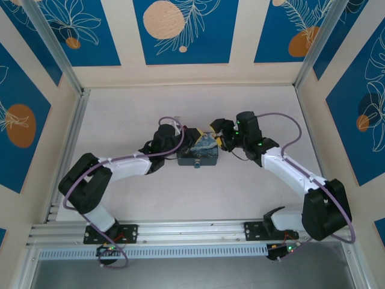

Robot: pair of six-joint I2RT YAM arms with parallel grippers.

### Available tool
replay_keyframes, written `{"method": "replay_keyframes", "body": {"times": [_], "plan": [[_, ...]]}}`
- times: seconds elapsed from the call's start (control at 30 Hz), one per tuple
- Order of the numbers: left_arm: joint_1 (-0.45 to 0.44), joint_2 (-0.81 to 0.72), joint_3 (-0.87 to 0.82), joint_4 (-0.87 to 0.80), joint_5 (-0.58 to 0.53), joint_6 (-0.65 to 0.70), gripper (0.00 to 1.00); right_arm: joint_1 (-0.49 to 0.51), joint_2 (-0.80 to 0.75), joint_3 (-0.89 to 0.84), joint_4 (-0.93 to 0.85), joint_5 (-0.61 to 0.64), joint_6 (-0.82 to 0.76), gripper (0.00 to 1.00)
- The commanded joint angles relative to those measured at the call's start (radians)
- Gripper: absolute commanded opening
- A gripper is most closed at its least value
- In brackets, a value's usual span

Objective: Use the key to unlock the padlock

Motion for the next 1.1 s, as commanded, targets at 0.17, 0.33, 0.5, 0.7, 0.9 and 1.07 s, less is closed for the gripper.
{"method": "replay_keyframes", "body": {"times": [0.17, 0.33, 0.5, 0.7, 0.9, 1.07], "plan": [[0.098, 0.054, 0.223, -0.253, 0.344, 0.334, 0.0, -0.184, -0.051, -0.041, 0.076, -0.29, -0.389, 0.62], [0.134, 0.095, 0.32, -0.331, 0.483, 0.436, 0.0, -0.237, -0.021, -0.097, 0.276, -0.486, -0.488, 0.57], [0.148, 0.141, 0.368, -0.324, 0.583, 0.432, 0.0, -0.248, 0.02, -0.121, 0.416, -0.604, -0.481, 0.52], [0.149, 0.159, 0.389, -0.315, 0.607, 0.421, 0.0, -0.244, 0.065, -0.112, 0.471, -0.643, -0.465, 0.49], [0.149, 0.169, 0.392, -0.287, 0.603, 0.393, 0.0, -0.223, 0.113, -0.107, 0.494, -0.651, -0.457, 0.46], [0.148, 0.171, 0.394, -0.279, 0.598, 0.385, 0.0, -0.196, 0.14, -0.094, 0.504, -0.659, -0.463, 0.43]]}}
